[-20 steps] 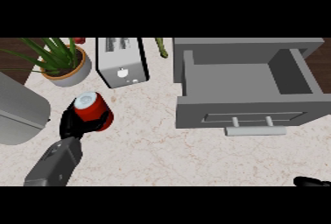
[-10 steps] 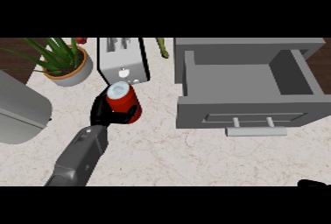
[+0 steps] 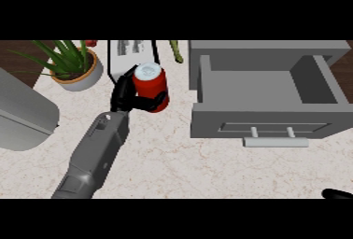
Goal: Pick up the can, place it into the drawer and close the drawer
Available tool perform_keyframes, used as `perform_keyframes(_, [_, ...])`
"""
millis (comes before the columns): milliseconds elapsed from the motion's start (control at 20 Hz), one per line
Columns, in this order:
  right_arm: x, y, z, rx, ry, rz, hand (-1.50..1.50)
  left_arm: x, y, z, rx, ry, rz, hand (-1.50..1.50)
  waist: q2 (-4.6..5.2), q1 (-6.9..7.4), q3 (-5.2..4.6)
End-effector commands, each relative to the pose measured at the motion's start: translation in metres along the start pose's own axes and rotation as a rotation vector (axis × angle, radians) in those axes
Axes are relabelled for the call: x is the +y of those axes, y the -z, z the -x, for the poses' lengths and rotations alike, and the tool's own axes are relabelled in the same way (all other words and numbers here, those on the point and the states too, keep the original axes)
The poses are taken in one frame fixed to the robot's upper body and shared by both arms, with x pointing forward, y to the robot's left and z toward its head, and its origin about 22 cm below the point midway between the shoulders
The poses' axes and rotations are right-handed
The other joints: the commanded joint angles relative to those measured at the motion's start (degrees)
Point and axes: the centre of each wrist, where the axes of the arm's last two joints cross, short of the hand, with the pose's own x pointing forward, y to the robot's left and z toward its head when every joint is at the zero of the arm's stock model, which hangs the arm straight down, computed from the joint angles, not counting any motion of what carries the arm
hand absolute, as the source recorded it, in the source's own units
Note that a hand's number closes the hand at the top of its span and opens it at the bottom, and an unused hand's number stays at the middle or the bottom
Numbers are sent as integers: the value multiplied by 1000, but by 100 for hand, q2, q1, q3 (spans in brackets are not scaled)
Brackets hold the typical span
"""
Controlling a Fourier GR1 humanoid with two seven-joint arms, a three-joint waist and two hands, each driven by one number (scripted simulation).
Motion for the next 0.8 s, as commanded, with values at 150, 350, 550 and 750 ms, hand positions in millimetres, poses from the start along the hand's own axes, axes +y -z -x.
perform_keyframes(150, [4, 7, 0, -7, 28, -3, -150, -53, 37, -82, -19, -1, 64, 150, 7, -61, -2])
perform_keyframes(350, [-2, -7, -3, -14, -13, -17, -150, -76, 41, -123, -38, -14, 73, 150, 15, -99, -3])
perform_keyframes(550, [4, -5, 3, 6, -18, -27, -150, -99, 44, -173, -65, 26, 100, 150, 18, -51, -3])
perform_keyframes(750, [4, 11, -4, -3, 1, 20, -150, -117, 46, -187, -54, 58, 93, 150, 34, -67, -4])
